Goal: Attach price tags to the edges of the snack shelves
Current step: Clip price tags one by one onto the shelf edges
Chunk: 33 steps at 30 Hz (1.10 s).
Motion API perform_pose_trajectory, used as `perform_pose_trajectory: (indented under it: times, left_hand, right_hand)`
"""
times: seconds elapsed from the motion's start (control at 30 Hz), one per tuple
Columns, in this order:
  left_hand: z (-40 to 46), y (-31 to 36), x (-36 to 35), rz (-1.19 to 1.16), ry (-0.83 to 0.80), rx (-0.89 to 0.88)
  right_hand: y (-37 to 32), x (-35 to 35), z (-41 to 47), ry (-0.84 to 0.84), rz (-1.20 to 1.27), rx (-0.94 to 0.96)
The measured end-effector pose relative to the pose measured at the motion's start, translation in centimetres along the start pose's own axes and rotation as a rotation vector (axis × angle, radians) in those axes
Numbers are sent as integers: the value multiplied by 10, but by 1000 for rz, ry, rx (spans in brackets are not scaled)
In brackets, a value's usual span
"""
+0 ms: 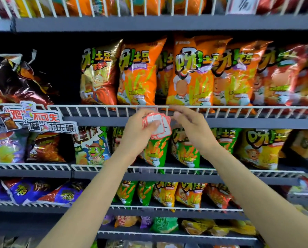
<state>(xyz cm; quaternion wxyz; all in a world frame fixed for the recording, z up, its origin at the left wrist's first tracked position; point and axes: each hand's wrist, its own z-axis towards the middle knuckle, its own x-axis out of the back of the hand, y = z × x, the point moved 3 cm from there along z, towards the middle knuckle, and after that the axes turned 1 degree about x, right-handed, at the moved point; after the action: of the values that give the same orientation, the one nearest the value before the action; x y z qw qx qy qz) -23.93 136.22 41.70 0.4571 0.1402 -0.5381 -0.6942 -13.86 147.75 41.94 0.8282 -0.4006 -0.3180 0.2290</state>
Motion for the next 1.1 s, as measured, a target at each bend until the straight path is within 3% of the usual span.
perform_pose_trajectory:
  times: [0.13,0.47,0.8,1.0,1.1]
  left_hand:
    - [-17,29,-64,20,-48,-10]
    - [-69,117,-239,312,-74,-169]
    - [-84,164,-328,314,-135,-245]
    - [-86,180,-398,278,-185,-202]
    - [-85,194,-440,308,-195,-203]
  right_hand:
    - [1,66,-31,-5,8,52]
    - [37,256,-101,37,11,-44]
    - [58,354,-134,157,71,-120]
    - [80,415,-147,232,-51,-139]
    - [99,455,-153,259,29,-197]
